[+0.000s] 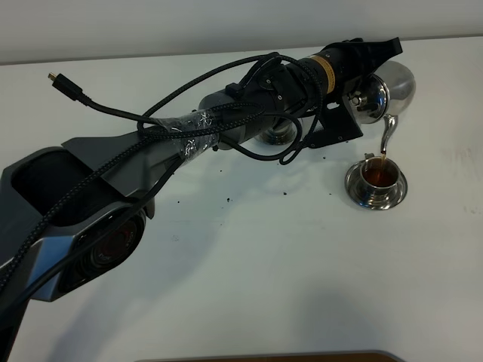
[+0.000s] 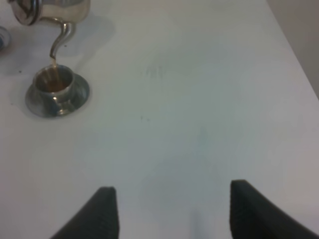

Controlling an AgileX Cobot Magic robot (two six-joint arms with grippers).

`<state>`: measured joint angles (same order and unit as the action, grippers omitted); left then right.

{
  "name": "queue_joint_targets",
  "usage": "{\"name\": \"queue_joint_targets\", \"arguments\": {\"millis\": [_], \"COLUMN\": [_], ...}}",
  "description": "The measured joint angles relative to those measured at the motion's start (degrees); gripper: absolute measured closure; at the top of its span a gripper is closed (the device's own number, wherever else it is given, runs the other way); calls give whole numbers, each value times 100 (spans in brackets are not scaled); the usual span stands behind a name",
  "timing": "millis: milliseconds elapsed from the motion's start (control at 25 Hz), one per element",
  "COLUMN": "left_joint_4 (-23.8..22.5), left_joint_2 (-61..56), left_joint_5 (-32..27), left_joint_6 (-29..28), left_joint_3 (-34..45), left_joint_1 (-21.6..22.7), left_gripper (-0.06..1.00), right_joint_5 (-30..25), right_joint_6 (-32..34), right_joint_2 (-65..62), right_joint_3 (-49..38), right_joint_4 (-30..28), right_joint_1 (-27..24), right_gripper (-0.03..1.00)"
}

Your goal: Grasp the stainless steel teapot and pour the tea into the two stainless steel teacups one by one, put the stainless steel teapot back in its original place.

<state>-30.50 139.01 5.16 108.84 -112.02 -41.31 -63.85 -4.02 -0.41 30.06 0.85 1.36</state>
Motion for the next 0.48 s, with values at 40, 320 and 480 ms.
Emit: {"name": "queue_joint_targets", "arguments": {"millis": [40,320,480], "left_joint_4": [0,-2,-7], "left_joint_2": [0,0,0], "left_joint_5": [7,115,115], "left_joint_6": [5,0,0], "left_joint_3": [0,0,0], "left_joint_1": [0,0,0], "left_gripper": [70,70,70], "right_joint_5": [0,0,0], "right_joint_6": [0,0,0], "right_joint_2": [0,0,0], "right_joint_3": [0,0,0], "right_joint_4": [0,0,0], "right_joint_1": [0,0,0], "right_gripper": [48,48,48]}}
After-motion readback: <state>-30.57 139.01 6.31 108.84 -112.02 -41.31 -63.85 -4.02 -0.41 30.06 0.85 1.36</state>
